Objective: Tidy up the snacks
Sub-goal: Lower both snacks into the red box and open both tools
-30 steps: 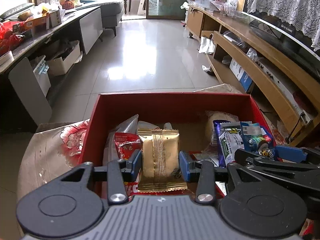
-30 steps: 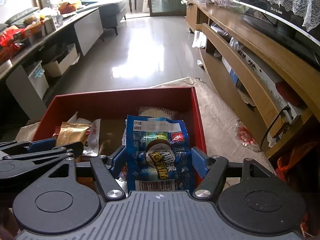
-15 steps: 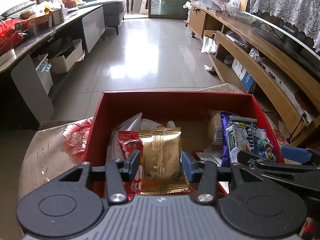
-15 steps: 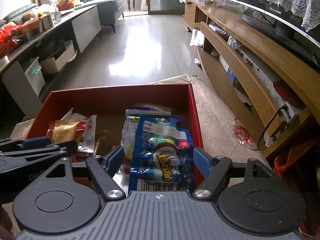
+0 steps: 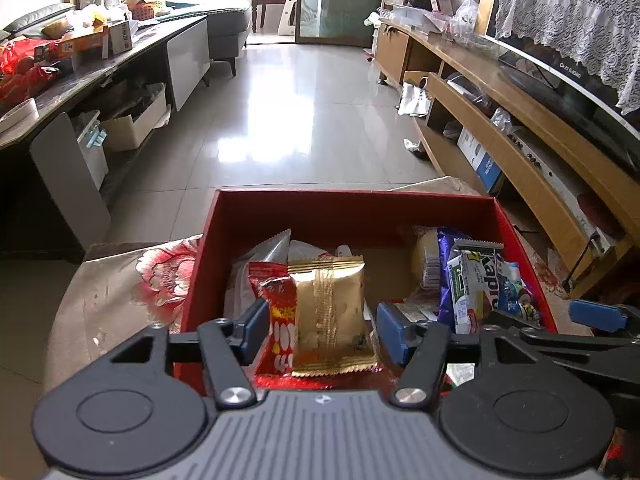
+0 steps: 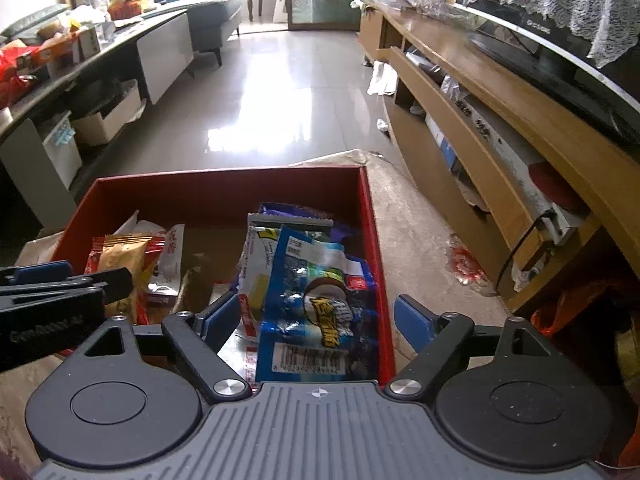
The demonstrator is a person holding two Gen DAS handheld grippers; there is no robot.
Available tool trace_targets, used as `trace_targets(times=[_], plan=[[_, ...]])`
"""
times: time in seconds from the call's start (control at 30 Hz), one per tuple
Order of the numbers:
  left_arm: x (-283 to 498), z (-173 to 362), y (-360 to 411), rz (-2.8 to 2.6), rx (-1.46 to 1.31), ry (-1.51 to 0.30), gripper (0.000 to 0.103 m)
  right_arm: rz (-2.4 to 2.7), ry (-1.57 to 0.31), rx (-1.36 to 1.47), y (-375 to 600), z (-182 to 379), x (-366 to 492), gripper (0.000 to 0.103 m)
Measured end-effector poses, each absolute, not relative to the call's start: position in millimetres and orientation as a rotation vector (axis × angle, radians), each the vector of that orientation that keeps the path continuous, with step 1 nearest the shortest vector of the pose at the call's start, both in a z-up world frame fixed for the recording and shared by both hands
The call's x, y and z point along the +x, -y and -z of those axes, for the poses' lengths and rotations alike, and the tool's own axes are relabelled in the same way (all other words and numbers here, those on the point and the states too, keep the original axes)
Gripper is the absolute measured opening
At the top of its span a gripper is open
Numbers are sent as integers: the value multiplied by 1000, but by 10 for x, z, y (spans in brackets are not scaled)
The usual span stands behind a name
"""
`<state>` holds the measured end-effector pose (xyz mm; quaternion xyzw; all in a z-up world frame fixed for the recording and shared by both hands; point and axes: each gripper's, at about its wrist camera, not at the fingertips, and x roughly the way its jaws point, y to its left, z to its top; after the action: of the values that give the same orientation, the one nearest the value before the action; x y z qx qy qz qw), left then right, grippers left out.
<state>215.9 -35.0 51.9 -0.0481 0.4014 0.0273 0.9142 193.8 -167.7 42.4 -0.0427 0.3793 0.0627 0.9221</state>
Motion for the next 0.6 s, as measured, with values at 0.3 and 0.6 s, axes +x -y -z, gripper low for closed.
trace_targets(times=[0.3, 0.6], plan=[[1846, -560, 221, -79, -121, -828, 70, -111, -717, -73, 1798, -585, 1596, 90], [1463, -514, 160, -73, -136, -847, 72, -153, -684, -61, 1736, -608, 1154, 91]])
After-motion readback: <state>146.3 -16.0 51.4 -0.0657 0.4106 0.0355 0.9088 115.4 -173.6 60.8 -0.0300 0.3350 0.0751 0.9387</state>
